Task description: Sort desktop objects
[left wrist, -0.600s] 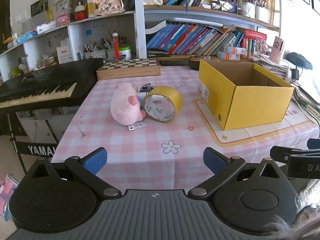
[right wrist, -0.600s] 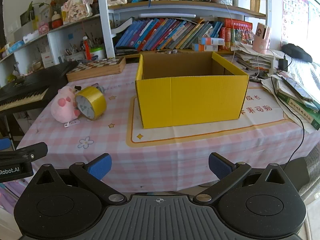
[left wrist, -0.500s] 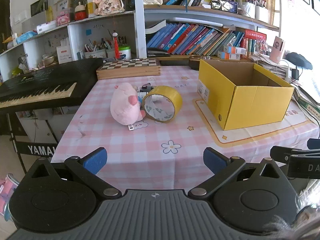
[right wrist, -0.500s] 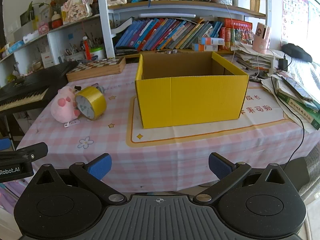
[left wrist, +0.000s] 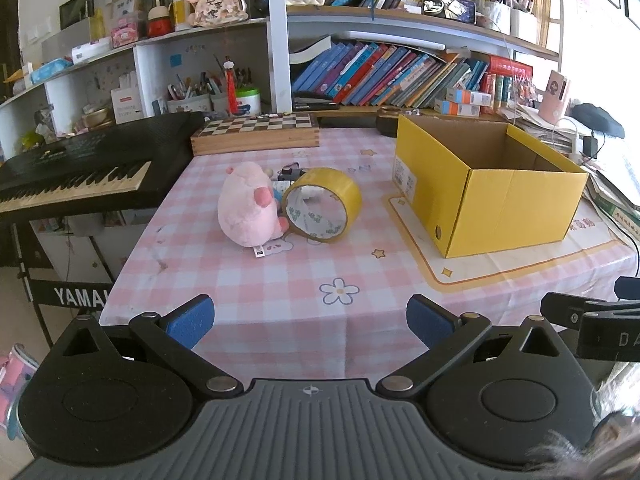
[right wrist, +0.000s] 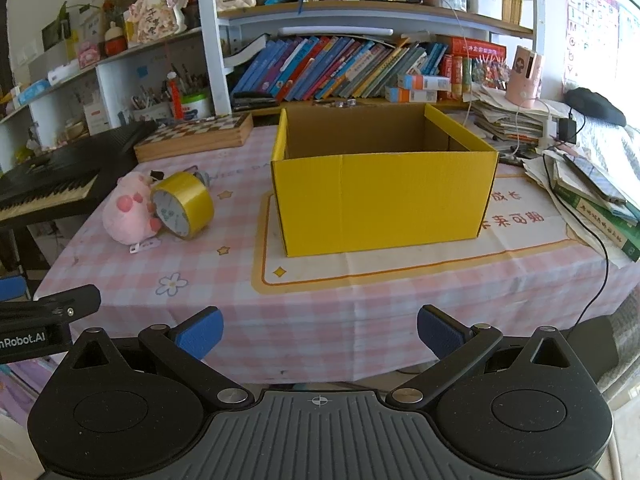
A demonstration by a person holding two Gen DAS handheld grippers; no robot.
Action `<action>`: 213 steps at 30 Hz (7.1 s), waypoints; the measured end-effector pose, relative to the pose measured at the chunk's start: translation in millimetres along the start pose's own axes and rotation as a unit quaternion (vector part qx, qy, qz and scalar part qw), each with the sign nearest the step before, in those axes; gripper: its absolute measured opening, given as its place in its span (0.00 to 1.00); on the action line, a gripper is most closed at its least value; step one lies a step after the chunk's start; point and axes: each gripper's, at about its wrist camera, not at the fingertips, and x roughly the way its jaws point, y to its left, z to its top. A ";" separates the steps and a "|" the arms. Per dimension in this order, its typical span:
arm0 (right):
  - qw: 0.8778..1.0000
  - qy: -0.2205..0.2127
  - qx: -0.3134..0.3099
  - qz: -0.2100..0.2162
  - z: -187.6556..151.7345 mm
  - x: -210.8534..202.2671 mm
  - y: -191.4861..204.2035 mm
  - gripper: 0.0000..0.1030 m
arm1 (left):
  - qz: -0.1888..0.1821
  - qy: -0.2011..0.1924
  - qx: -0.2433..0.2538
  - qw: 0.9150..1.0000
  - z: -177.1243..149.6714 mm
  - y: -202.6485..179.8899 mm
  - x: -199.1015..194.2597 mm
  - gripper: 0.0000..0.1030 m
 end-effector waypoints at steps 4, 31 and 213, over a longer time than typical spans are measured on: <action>1.000 -0.001 -0.004 0.003 0.3 -1.4 1.4 1.00 | -0.001 -0.002 0.001 1.000 0.2 -0.7 -2.0 1.00; 1.000 0.011 -0.010 0.019 -1.0 1.5 3.0 1.00 | 0.002 0.007 0.007 1.000 -2.9 -0.4 -3.8 1.00; 0.975 0.061 -0.088 0.195 69.8 31.0 72.5 0.30 | -0.116 0.027 -0.220 0.968 37.6 113.3 15.2 0.57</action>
